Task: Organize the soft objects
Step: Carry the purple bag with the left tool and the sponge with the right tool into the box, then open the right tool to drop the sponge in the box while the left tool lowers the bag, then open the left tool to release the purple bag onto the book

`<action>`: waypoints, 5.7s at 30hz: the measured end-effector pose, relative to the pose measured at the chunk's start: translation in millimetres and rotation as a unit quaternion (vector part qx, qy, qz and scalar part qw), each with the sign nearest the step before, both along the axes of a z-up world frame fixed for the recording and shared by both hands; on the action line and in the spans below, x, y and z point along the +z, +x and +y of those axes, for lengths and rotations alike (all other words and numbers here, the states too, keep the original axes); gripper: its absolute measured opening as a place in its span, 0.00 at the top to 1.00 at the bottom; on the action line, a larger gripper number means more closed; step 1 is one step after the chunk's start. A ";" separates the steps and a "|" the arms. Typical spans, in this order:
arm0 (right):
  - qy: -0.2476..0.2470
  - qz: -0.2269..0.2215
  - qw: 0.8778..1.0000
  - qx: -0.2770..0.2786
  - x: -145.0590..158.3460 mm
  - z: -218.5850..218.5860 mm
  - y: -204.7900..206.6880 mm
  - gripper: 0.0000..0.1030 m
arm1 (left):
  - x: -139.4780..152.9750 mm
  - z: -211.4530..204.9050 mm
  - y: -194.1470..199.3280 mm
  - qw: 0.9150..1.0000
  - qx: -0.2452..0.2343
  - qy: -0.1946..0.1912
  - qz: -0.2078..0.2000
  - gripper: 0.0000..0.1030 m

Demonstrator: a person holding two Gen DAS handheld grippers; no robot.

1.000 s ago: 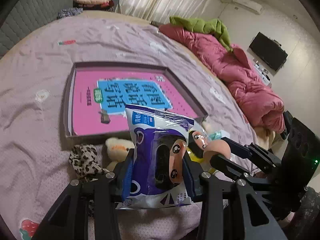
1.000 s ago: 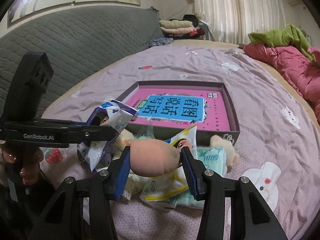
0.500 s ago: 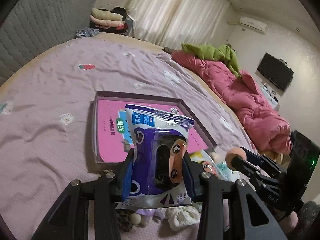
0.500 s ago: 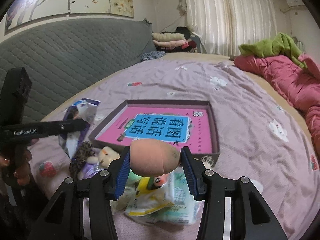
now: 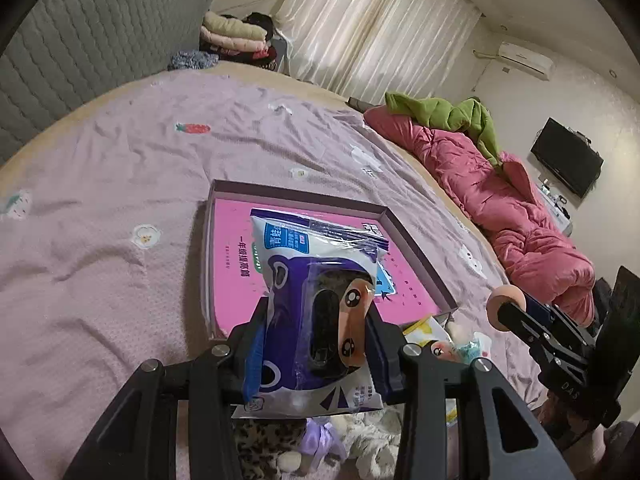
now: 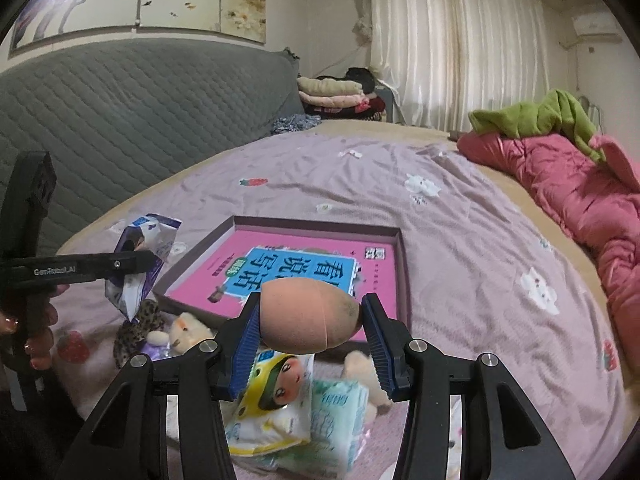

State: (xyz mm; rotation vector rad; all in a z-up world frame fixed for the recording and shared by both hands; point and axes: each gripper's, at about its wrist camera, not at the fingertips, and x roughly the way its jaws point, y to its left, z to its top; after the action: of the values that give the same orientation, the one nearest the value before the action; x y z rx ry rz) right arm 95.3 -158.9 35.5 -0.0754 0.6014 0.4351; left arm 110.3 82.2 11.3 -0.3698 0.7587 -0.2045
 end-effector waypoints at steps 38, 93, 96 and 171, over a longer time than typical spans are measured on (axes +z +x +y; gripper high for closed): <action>-0.133 0.069 0.988 0.041 -51.8 13.0 108.2 0.50 | -45.0 2.6 91.1 0.995 0.044 0.034 0.086 0.58; -0.181 0.139 0.973 0.033 -76.9 -4.2 127.1 0.35 | -63.9 -7.7 103.7 0.989 0.014 0.051 0.139 0.52; -0.172 0.126 0.977 0.032 -70.9 -4.0 125.2 0.35 | -59.0 -6.9 100.9 0.990 0.012 0.050 0.130 0.51; 0.061 0.004 0.995 -0.073 12.9 -56.9 18.8 0.26 | 9.5 12.5 -29.0 0.996 0.062 0.060 0.016 0.41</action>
State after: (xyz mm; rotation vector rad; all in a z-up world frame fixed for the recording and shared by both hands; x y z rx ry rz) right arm 114.1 -215.9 48.3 0.0870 0.5837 0.3288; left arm 81.2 94.7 20.8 -0.3051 0.7723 -0.0372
